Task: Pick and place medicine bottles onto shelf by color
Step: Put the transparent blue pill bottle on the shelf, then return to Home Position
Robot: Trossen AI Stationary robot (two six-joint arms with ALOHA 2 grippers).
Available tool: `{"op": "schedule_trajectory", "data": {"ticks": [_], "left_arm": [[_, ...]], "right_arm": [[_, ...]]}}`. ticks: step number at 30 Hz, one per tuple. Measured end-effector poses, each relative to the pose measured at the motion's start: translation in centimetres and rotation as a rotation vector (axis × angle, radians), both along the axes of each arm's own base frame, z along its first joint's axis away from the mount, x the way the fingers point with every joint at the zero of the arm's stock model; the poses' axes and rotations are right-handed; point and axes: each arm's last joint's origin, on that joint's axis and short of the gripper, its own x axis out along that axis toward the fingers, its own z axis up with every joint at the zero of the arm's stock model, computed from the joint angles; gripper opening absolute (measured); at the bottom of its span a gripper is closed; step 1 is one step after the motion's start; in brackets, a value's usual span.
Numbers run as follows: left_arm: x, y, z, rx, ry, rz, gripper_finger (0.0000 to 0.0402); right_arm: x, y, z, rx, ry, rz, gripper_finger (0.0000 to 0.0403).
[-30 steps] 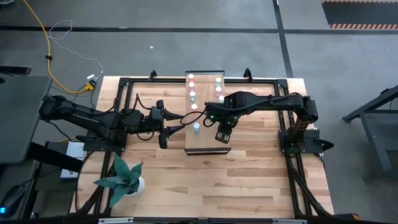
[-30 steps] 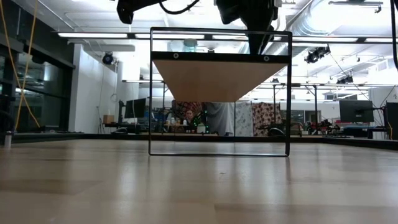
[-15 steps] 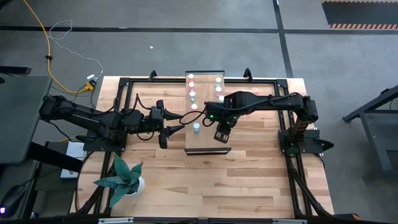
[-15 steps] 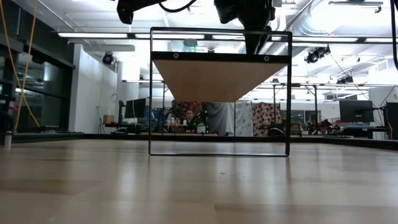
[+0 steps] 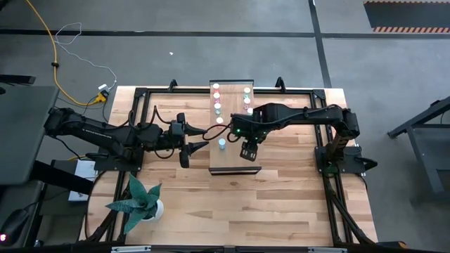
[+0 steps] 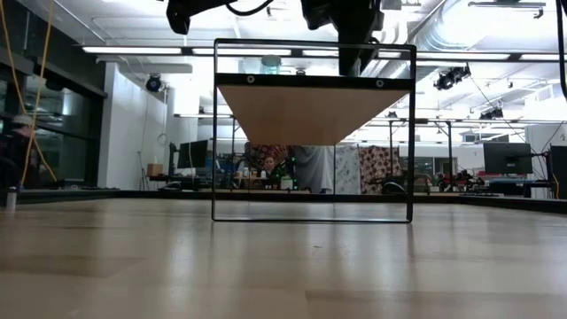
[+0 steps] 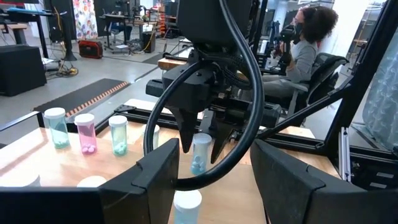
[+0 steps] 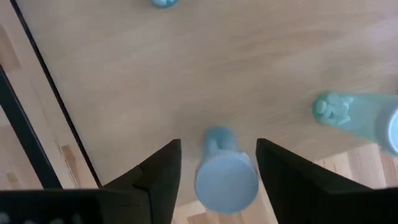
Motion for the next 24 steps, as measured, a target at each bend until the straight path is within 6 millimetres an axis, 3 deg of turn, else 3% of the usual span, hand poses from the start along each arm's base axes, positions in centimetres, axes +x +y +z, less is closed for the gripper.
{"op": "schedule_trajectory", "data": {"ticks": [10, 15, 19, 24], "left_arm": [[0.0, 0.0, -0.1, 0.001, 0.009, 0.011, 0.0187], [-0.1, 0.1, -0.3, 0.004, 0.035, 0.026, 0.0187], [-0.1, 0.1, -0.5, 0.007, 0.053, 0.026, 0.0187], [-0.1, 0.1, -0.5, 0.031, 0.061, 0.024, 0.0187]], "right_arm": [[-1.2, -0.1, 0.5, -0.024, 0.077, 0.060, 0.0206], [-2.9, -0.1, 0.9, -0.050, 0.120, 0.066, 0.0206], [-6.0, -0.1, 0.5, -0.086, 0.154, 0.037, 0.0206], [-11.6, 0.0, -0.8, -0.074, 0.081, -0.040, 0.0206]]}}
